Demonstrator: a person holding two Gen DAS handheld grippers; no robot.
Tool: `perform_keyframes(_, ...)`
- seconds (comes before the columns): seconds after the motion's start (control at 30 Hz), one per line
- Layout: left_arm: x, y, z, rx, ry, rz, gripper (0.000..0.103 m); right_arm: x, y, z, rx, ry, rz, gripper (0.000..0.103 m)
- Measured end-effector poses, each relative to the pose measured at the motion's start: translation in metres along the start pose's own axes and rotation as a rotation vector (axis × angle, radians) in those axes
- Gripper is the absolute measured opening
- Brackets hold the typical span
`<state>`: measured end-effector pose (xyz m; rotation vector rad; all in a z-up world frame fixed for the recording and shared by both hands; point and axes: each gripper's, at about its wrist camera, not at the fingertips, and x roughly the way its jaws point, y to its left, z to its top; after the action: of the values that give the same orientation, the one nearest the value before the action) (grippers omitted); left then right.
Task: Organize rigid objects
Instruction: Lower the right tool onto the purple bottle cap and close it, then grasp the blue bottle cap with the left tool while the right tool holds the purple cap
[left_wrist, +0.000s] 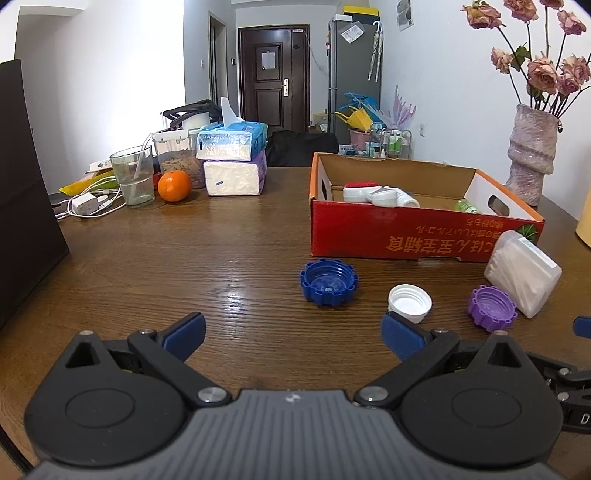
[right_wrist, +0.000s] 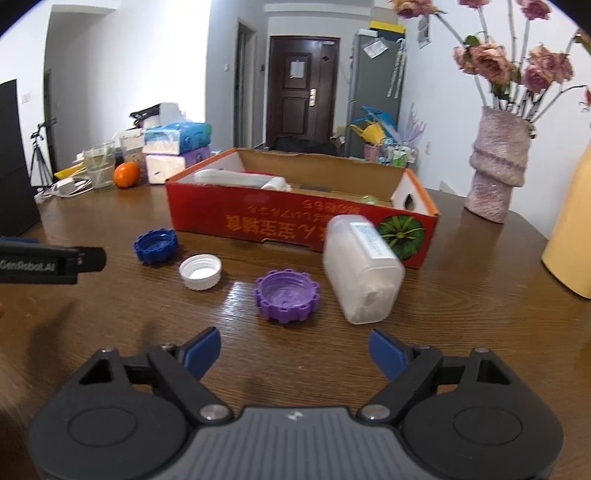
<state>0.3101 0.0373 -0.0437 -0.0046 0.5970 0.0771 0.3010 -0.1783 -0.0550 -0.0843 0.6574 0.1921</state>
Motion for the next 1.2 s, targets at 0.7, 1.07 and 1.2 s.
perform_keyframes(0.7, 0.033, 0.011, 0.01, -0.003, 0.039, 0.002, 0.103, 0.065, 0.013, 0.028, -0.002, 0.054, -0.013, 0.062)
perform_keyframes(1.07, 0.051, 0.013, 0.013, -0.006, 0.071, -0.004, 0.103, 0.072, 0.008, 0.031, 0.039, 0.033, 0.016, 0.051)
perform_keyframes(1.2, 0.055, 0.011, 0.015, 0.003, 0.076, -0.004, 0.103, 0.073, 0.008, 0.033, 0.043, 0.021, 0.017, 0.051)
